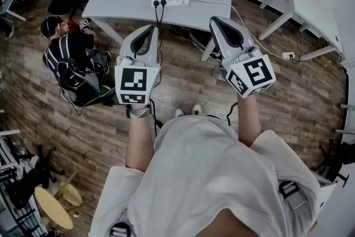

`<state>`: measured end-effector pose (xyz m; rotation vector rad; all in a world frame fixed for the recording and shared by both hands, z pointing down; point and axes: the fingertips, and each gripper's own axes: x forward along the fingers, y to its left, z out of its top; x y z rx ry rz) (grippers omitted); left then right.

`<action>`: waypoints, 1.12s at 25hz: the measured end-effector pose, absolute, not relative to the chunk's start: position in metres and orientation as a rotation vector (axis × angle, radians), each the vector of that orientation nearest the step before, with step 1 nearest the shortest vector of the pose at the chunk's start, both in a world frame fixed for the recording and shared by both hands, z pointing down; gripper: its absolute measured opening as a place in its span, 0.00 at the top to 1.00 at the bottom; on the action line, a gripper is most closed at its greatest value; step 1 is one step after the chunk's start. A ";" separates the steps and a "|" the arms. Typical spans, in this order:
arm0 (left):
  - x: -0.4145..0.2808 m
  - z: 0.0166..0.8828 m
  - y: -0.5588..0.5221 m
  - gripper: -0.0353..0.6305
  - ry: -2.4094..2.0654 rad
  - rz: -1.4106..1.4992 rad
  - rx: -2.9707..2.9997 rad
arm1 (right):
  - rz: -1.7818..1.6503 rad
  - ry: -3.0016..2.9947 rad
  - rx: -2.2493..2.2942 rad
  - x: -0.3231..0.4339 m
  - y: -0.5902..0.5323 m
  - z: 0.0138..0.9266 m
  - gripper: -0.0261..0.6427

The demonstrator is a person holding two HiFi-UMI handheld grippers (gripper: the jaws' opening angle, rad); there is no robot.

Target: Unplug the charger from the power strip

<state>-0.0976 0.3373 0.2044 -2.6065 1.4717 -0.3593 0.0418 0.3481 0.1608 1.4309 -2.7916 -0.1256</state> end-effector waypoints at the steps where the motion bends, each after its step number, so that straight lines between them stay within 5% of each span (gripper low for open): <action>1: -0.095 0.204 0.338 0.94 1.476 -0.360 -2.604 | -0.126 -2.792 1.427 0.044 0.349 0.160 0.96; 28: -0.025 0.249 0.317 0.94 1.635 -0.478 -2.623 | -0.047 -2.860 1.315 0.124 0.315 0.193 0.96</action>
